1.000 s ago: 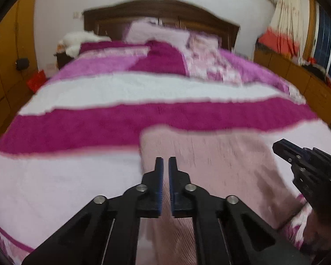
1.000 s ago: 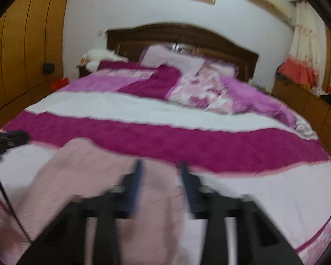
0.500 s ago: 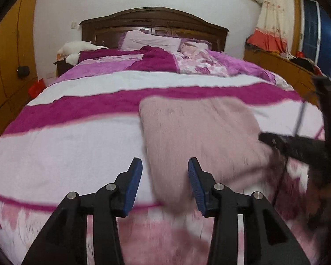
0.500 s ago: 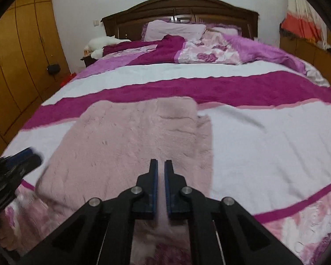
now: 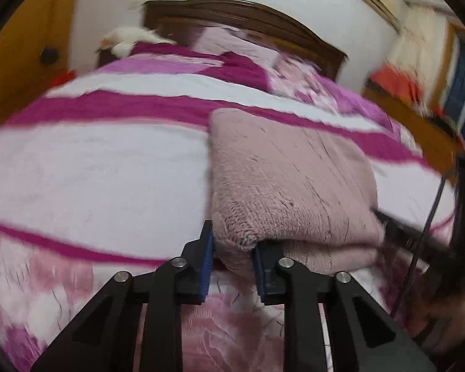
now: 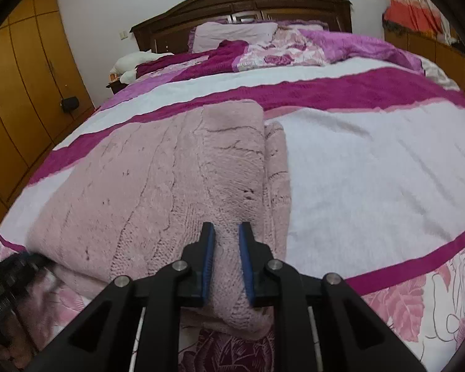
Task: Fold small clothes
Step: 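Lay the folded end down and open both grippers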
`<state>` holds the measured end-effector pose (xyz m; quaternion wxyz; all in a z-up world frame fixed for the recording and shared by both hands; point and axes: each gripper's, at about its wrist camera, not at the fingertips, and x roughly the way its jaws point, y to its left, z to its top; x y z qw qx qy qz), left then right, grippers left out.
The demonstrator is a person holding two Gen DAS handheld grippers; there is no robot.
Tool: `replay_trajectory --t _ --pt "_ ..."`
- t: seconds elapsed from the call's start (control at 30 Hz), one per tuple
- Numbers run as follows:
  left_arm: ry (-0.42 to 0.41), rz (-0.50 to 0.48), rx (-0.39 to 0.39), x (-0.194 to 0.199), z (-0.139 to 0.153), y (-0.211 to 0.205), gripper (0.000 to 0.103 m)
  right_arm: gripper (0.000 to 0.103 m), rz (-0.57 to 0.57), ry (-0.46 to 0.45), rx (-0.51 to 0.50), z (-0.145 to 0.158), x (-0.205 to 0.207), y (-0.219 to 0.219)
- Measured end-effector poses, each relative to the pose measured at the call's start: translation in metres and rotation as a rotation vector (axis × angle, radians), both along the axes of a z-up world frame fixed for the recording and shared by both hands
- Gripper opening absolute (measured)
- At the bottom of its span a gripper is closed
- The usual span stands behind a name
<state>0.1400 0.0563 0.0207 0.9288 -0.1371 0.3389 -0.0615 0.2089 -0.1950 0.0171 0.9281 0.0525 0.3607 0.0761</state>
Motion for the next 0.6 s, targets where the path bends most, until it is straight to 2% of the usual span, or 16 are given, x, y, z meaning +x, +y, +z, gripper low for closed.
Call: replay_trajectory --t 0.07,0.13,0.23,0.3,0.4,0.47,0.53,0.6 --pt "0.040 0.046 -0.075 -0.002 -0.011 0.011 0.000 0.017 0.002 -0.006 0.067 -0.004 -0.004 -0.007" --pt "0.064 0.069 -0.127 -0.002 -0.017 0.019 0.000 0.017 0.012 0.013 0.195 -0.009 0.000 -0.025" --pt "0.079 0.067 -0.115 -0.002 -0.018 0.016 0.000 0.017 0.028 0.029 0.281 -0.015 0.003 -0.037" --pt "0.097 0.058 -0.117 -0.005 -0.017 0.014 0.000 0.017 0.022 0.019 0.239 -0.014 0.003 -0.031" --pt "0.114 0.045 -0.046 -0.022 -0.008 0.005 0.000 0.017 0.005 0.005 0.136 -0.008 0.002 -0.016" --pt "0.067 0.063 -0.040 -0.039 0.008 0.008 0.000 0.017 0.001 0.004 0.073 0.000 0.002 -0.009" --pt "-0.014 0.073 -0.034 -0.050 0.032 0.011 0.000 0.018 0.000 -0.012 -0.020 0.015 -0.004 0.003" --pt "-0.084 0.054 -0.009 -0.046 0.054 0.006 0.000 0.018 0.004 -0.074 -0.070 0.030 -0.015 0.011"
